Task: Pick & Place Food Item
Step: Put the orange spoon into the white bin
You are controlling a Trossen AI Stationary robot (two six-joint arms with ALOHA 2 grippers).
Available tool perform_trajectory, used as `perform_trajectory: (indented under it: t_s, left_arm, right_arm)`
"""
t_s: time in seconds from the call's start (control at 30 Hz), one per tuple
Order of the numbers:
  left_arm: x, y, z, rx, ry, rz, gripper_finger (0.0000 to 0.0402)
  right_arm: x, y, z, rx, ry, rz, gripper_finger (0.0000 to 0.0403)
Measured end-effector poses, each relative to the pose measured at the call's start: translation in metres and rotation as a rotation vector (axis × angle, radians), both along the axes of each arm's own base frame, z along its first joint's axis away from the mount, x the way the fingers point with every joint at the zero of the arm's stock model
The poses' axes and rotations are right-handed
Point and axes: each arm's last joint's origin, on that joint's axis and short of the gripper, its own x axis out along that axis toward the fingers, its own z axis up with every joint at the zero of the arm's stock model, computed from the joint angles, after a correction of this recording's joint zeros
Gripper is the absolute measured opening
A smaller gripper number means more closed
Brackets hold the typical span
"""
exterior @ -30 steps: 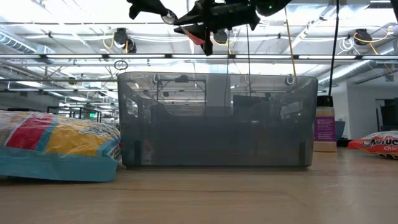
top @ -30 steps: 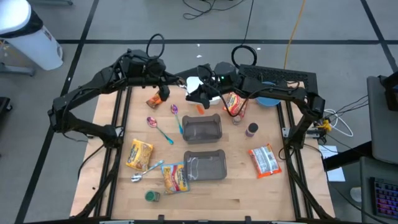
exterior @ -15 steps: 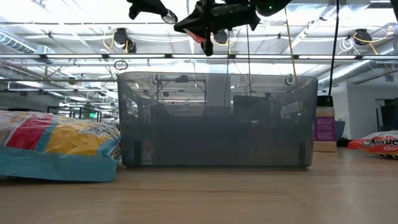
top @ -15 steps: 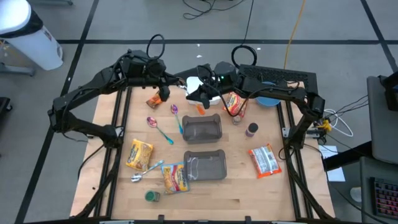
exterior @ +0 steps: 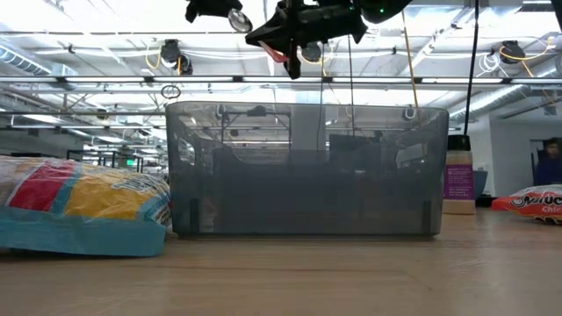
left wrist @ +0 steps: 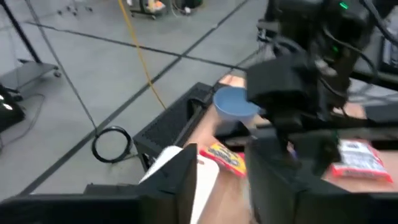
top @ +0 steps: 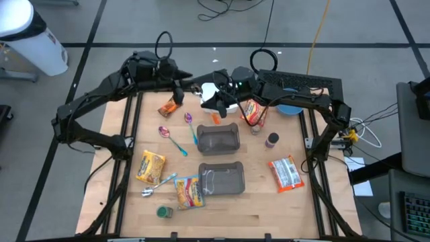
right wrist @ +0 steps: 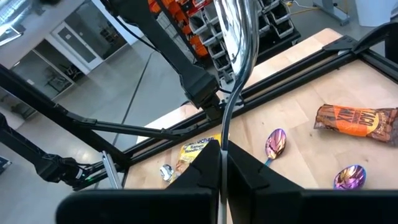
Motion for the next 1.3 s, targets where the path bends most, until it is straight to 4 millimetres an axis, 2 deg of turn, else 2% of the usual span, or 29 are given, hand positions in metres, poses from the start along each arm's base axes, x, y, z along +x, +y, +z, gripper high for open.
perform_trajectory:
  t_s: [0.13, 0.23, 0.47, 0.63, 0.73, 0.9, 1.03, 1.3]
  left_arm:
    - [-0.004, 0.007, 0.003, 0.028, -0.020, 0.029, 0.0191]
    - [-0.017, 0.010, 0.008, 0.039, -0.031, 0.064, 0.0205]
    - [-0.058, 0.006, 0.013, 0.019, 0.040, 0.188, 0.0209]
    - [-0.079, 0.001, 0.009, -0.060, 0.103, 0.227, 0.0209]
    - [-0.080, 0.000, 0.007, -0.102, 0.106, 0.173, 0.0209]
    - [-0.076, 0.001, 0.008, -0.119, 0.054, 0.054, 0.0209]
    - [-0.069, 0.004, -0.002, -0.147, 0.029, -0.014, 0.0209]
    - [-0.054, 0.012, -0.042, -0.303, -0.017, -0.095, 0.0209]
  right_arm:
    - [-0.001, -0.004, 0.000, 0.002, 0.000, -0.007, 0.0001]
    - [-0.005, -0.011, 0.001, 0.008, 0.003, -0.029, 0.0001]
    - [-0.028, -0.034, 0.015, 0.007, -0.011, -0.106, 0.0000]
    - [-0.044, -0.057, 0.035, -0.017, -0.038, -0.182, 0.0000]
    - [-0.052, -0.069, 0.052, -0.079, -0.069, -0.210, 0.0000]
    - [-0.056, -0.088, 0.068, -0.131, -0.041, -0.241, 0.0000]
    - [-0.054, -0.100, 0.080, -0.180, -0.007, -0.245, 0.0000]
    - [-0.041, -0.122, 0.072, -0.248, 0.134, -0.204, 0.0000]
